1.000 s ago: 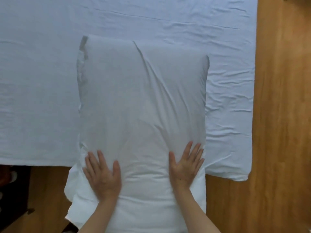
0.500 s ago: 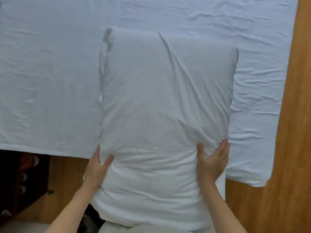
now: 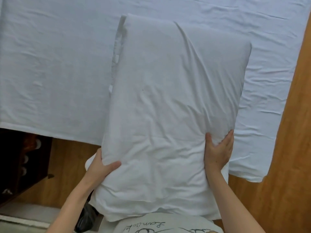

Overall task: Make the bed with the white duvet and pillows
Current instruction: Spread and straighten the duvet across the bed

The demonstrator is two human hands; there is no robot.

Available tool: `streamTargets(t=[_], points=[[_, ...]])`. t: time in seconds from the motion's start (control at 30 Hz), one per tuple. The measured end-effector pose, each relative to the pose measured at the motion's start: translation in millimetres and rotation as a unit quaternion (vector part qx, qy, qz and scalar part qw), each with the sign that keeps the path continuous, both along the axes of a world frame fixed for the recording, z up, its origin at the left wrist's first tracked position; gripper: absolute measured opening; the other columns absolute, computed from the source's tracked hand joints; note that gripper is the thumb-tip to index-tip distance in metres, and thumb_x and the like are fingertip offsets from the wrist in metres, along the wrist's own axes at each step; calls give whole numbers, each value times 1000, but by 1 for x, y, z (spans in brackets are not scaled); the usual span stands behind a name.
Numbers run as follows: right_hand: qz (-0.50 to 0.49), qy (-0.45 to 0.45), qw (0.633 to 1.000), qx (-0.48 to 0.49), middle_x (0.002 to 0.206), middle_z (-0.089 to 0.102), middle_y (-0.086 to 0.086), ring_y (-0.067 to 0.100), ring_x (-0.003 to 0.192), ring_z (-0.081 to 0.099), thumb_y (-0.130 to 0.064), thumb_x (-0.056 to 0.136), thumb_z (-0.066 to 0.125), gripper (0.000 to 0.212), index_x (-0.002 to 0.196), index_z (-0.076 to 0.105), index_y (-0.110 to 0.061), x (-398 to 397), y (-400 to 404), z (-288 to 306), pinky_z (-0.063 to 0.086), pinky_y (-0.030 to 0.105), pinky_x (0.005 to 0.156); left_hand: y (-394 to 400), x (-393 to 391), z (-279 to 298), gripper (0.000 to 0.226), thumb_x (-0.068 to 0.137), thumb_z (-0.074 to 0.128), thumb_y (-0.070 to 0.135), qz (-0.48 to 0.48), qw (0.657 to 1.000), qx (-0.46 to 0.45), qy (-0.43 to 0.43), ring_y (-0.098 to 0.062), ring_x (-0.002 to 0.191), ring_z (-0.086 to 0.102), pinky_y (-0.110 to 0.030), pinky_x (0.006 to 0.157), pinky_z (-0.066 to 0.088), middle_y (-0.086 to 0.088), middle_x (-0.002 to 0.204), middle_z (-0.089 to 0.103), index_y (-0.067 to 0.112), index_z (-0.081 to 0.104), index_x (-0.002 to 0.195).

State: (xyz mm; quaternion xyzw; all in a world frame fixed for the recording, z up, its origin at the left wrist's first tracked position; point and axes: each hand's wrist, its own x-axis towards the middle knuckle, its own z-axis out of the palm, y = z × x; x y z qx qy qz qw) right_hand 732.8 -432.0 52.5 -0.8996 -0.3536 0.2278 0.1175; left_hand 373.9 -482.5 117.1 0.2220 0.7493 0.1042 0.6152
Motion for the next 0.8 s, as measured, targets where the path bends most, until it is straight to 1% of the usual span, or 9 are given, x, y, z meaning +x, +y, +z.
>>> streamTargets(t=[0.17,0.27,0.33,0.4,0.47,0.63,0.7,0.73,0.8], points=[[9,-3,1000,3,158,24,10,28,143,26,-75,76,38,101,154,14,-15,-2,-8,1,23,43,117,-11,0,14,103,49,74,67,10,984,-120,-135,-13,116,56,-38,102,44,11,129,57,35,38,140],[19,-10,1000,5,158,24,11,28,143,26,-73,80,37,97,154,13,-16,-2,-14,1,23,43,117,-8,-7,12,107,43,72,78,-61,974,-162,-149,-6,112,57,-27,90,46,17,125,57,37,39,136],[23,-10,1000,5,158,23,11,28,143,26,-72,81,35,95,154,12,-16,0,-17,1,23,43,117,-12,-9,14,108,46,76,73,-80,971,-161,-157,-7,114,58,-29,94,46,15,127,59,34,38,139],[21,-8,1000,4,158,24,11,29,143,26,-72,81,35,95,154,13,-16,1,-18,0,24,43,116,-21,-7,20,104,46,80,68,-45,964,-174,-196,-10,113,62,-32,96,47,11,125,64,30,44,136],[16,-8,1000,3,157,25,11,29,142,27,-72,81,35,95,154,14,-16,1,-18,0,24,44,116,-30,-6,24,103,41,80,72,-15,956,-197,-215,-9,108,65,-28,88,49,12,118,68,29,50,129],[23,-12,1000,10,157,25,11,29,142,27,-72,80,35,95,154,15,-15,0,-17,-1,23,43,117,-43,-12,16,113,33,76,81,20,965,-185,-185,-7,108,63,-27,91,46,12,115,67,28,50,128],[27,-14,1000,8,157,24,12,29,143,25,-72,81,34,95,154,15,-14,-2,-16,-2,21,43,117,-43,-12,19,105,35,75,82,23,969,-164,-182,-4,103,65,-24,86,48,16,109,70,31,52,123],[28,-20,999,8,158,22,13,29,143,24,-71,82,32,93,154,15,-13,-2,-15,-3,20,43,118,-43,-10,20,96,43,73,82,19,970,-155,-186,-2,101,66,-21,82,49,18,108,70,32,51,122],[46,-35,998,16,159,18,15,30,145,20,-65,87,30,88,153,14,-10,-4,-13,-3,15,41,119,-43,-6,23,64,73,61,69,22,972,-140,-189,1,98,66,-17,75,50,22,107,69,33,50,125]])
